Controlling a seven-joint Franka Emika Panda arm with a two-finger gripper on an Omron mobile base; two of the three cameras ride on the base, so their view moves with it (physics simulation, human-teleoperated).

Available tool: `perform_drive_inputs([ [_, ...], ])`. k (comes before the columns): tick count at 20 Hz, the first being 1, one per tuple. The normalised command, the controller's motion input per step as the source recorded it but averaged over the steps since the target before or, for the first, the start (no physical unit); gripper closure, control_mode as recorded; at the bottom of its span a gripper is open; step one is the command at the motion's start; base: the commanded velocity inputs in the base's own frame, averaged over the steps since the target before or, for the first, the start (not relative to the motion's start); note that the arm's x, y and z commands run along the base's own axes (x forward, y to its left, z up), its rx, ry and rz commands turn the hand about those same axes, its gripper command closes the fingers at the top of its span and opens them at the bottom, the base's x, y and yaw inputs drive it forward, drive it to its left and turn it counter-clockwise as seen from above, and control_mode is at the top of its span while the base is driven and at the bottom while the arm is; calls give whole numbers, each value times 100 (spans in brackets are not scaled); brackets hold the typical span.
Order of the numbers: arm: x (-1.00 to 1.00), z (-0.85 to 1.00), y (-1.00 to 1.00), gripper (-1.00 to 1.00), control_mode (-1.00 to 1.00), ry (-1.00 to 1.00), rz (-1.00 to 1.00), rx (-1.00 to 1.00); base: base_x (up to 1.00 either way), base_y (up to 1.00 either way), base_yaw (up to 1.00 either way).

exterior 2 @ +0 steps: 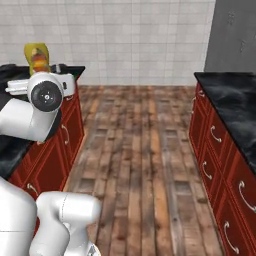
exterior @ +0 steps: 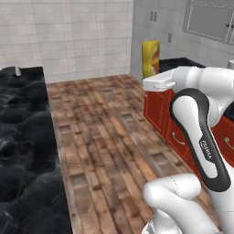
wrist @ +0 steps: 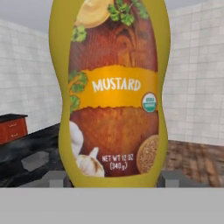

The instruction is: Move the mustard and shaker from the cabinet to the dining counter.

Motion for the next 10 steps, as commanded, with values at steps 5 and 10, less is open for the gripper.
perform_drive_inputs([
  [5, 0, 0, 0, 100, 100, 0, 0, 0, 86, -14, 3],
  [10, 0, 0, 0, 100, 100, 0, 0, 0, 84, -15, 4],
])
